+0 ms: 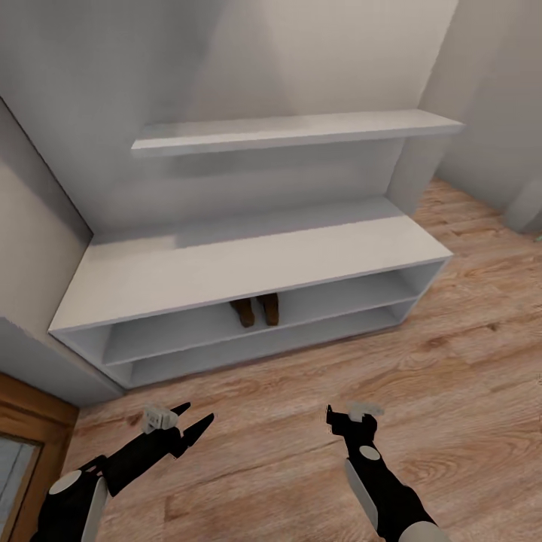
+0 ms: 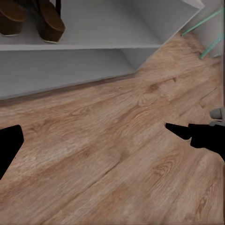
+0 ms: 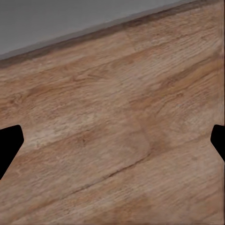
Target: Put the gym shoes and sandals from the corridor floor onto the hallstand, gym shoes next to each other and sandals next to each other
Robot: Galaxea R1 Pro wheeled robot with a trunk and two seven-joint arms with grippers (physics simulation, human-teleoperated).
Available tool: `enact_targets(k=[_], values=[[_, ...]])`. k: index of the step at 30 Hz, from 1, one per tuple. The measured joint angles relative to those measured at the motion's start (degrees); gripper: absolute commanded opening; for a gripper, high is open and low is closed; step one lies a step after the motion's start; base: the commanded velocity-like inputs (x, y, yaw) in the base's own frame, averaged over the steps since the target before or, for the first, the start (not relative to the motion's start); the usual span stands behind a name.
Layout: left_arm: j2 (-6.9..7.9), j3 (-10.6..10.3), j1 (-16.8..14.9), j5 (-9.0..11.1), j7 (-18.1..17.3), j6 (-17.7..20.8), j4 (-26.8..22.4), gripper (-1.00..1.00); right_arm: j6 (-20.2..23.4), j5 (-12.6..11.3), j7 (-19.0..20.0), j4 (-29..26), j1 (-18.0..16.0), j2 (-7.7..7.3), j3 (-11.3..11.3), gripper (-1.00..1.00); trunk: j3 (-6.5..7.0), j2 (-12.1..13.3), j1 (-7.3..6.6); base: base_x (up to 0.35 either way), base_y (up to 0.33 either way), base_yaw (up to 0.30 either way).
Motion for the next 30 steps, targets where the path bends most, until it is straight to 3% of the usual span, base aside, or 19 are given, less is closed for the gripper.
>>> enact_targets(k=[4,8,30], values=[[0.0,0.18,0.0,0.0,-0.06,0.0,0.0,1.0,0.0,-2.82,-0.01,0.06,0.0,0.0,0.0,1.0,0.0,0.0,0.0,0.0,0.0,-0.3],[0.0,0.23,0.0,0.0,-0.08,0.0,0.0,1.0,0.0,-3.67,-0.07,0.08,0.0,0.0,0.0,1.0,0.0,0.0,0.0,0.0,0.0,-0.3],[0.0,0.21,0.0,0.0,0.06,-0.01,0.0,1.0,0.0,-4.01,-0.09,0.09,0.0,0.0,0.0,1.0,0.0,0.0,0.0,0.0,0.0,-0.3]])
